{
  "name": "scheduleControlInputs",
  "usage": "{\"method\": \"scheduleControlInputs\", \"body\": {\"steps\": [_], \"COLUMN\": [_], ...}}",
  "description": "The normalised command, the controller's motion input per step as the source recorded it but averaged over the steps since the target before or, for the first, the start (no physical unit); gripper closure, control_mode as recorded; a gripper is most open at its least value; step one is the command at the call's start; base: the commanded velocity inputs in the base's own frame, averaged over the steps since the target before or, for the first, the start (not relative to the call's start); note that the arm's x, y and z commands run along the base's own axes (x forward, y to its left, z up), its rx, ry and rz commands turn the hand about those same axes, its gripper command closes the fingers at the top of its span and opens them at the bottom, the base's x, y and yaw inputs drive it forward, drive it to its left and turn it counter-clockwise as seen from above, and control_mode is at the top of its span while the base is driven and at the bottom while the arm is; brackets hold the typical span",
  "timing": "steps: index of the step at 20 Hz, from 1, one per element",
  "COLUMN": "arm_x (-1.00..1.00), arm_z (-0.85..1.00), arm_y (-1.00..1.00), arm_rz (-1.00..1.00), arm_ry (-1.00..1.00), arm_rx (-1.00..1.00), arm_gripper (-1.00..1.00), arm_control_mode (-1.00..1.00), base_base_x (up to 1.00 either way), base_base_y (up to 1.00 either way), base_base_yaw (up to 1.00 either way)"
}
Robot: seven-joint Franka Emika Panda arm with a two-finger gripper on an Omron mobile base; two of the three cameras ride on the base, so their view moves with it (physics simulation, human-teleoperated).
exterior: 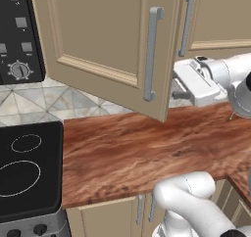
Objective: Open the cabinet and move the ladle to the pot. Then close the cabinet.
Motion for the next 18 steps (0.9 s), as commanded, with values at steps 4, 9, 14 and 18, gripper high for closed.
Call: {"method": "scheduleControlInputs", "body": {"steps": [4, 9, 14, 18], "arm_x": [0.00, -0.06, -0.48, -0.64], "arm_z": [0.00, 0.00, 0.00, 0.00], "arm_y": [0.39, 0.59, 0.85, 1.00], "arm_rz": [0.34, 0.32, 0.33, 0.33], "arm_ry": [-0.06, -0.05, -0.09, -0.15], "arm_rx": [-0.04, -0.06, -0.10, -0.12], "arm_gripper": [-1.00, -1.00, -1.00, -1.00], "arm_control_mode": [-1.00, -1.00, -1.00, -1.00], "base_base_x": [0.00, 0.00, 0.00, 0.00], "base_base_y": [0.00, 0.00, 0.00, 0.00], "base_base_yaw": [0.00, 0.00, 0.00, 0.00]}}
